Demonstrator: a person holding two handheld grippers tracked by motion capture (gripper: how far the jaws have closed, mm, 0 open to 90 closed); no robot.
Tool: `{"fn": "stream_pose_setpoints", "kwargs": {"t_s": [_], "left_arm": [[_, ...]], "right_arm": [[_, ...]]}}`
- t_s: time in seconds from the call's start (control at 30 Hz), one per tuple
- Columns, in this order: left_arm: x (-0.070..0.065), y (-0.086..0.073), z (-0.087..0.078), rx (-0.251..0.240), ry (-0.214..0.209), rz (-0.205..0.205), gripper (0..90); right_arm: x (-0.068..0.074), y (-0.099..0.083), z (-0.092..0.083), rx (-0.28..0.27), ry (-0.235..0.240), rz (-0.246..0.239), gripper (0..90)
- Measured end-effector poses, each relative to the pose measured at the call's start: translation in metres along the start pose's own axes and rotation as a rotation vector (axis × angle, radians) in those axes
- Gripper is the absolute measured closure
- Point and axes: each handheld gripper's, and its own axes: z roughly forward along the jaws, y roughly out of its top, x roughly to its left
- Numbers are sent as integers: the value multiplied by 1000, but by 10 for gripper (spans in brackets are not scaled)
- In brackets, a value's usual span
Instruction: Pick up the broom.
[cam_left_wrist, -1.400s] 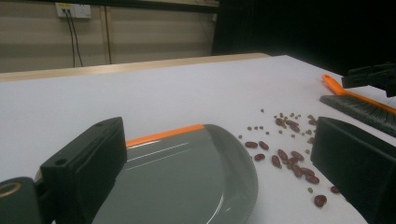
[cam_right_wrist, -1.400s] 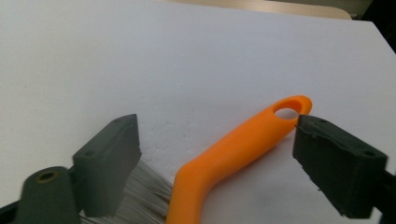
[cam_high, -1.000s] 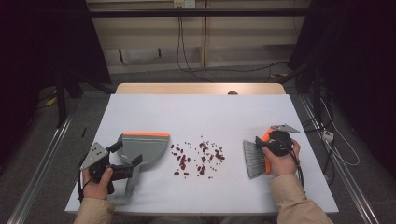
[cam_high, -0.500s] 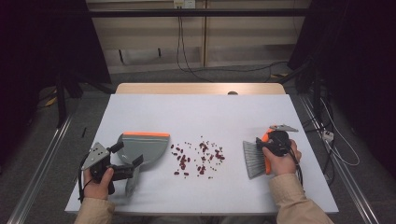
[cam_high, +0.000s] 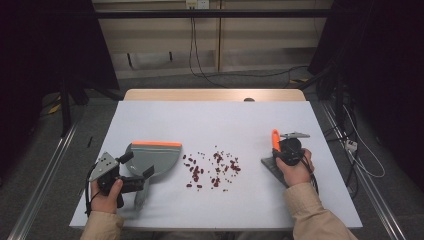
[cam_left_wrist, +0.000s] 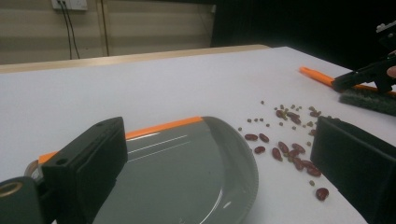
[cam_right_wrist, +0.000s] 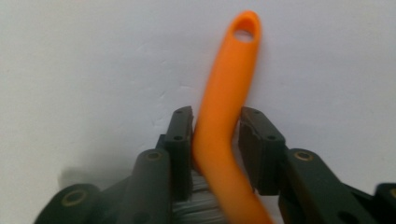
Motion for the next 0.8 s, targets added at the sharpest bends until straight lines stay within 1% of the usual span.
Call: {"fn": "stream_pose_setpoints", "kwargs": {"t_s": [0.03, 0.1, 0.17, 0.2, 0.3, 0.33, 0.4, 0.47, 0.53, 0.6, 0.67, 0.7, 0.73, 0.77, 0.8], "left_arm": [[0, 0, 0, 1, -2, 1, 37], [1, -1, 0, 2, -4, -4, 37], [2, -1, 0, 2, -5, -8, 37], [2, -1, 0, 1, -5, -8, 37], [3, -2, 0, 2, -3, -9, 37], [3, -2, 0, 2, -2, -13, 37], [3, -2, 0, 4, -3, -13, 37], [3, -2, 1, 5, -3, -15, 37], [2, -2, 1, 4, -4, -13, 37], [1, -2, 1, 4, -8, -10, 37], [0, -2, 2, 6, -9, -7, 37], [0, -2, 2, 7, -9, -5, 37], [0, -2, 2, 9, -10, -3, 37], [0, -2, 3, 9, -11, -2, 37], [-1, -2, 3, 8, -11, -4, 37]], "right_arm": [[0, 1, 0, 2, -4, -10, 680], [-2, 2, 0, 13, 15, -10, 678], [-3, 2, 0, 18, 23, -13, 675], [-4, 5, -1, 37, 36, -46, 665], [-7, 7, -2, 75, 66, -53, 654], [-8, 7, -3, 81, 68, -59, 647], [-8, 8, -4, 87, 74, -57, 642], [-7, 7, -4, 87, 73, -75, 642], [-7, 7, -3, 90, 75, -73, 642], [-8, 7, -2, 88, 80, -56, 651], [-8, 6, -1, 82, 75, -51, 660], [-8, 5, -1, 73, 78, -33, 675], [-9, 5, 0, 78, 86, -13, 676], [-9, 5, 0, 78, 86, -13, 676], [-8, 4, 0, 69, 72, -20, 678]]}}
